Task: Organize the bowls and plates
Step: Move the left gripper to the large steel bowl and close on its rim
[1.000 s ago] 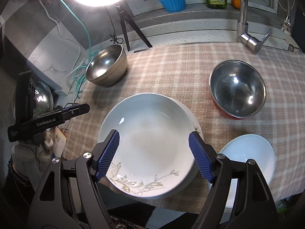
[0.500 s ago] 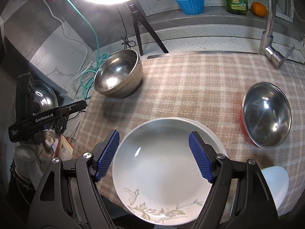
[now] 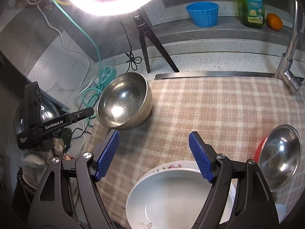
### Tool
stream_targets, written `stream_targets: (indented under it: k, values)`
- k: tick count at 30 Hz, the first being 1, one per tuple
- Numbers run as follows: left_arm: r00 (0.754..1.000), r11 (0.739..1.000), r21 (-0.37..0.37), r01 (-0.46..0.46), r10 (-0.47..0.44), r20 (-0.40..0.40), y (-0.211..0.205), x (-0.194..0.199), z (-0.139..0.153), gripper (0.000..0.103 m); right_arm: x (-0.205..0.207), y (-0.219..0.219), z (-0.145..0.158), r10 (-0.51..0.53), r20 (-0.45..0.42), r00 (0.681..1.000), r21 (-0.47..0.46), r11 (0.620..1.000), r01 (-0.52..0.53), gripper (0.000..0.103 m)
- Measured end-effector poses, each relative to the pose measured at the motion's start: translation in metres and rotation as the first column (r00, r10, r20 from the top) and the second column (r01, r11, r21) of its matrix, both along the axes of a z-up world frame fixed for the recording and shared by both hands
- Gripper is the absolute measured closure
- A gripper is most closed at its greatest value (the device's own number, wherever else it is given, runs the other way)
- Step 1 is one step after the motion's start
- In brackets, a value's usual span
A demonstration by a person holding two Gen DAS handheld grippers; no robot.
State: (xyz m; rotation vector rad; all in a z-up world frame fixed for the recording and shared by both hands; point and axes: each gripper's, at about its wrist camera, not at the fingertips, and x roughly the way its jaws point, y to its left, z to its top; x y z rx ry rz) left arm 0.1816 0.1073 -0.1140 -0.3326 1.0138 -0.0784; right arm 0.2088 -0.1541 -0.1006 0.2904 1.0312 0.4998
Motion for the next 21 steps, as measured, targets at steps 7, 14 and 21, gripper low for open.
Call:
stream_targets:
  k: [7,14,21]
  values:
    - [1.000,1.000,0.001,0.007,-0.007,-0.017,0.005,0.026,-0.010,0.049,0.034,0.016,-0.021,0.009,-0.078,0.997,0.060,0.998,-0.004,0.025]
    - [0.998,0.999,-0.049,-0.018,0.015,-0.056,0.019,0.043,-0.023,0.059,0.063,0.033,-0.043,0.013,-0.166,0.986,0.123,0.992,0.008,0.037]
    - [0.996,0.997,-0.076,-0.012,0.005,-0.085,0.022,0.051,-0.032,0.076,0.079,0.046,-0.059,0.014,-0.214,0.977,0.112,0.994,0.011,0.054]
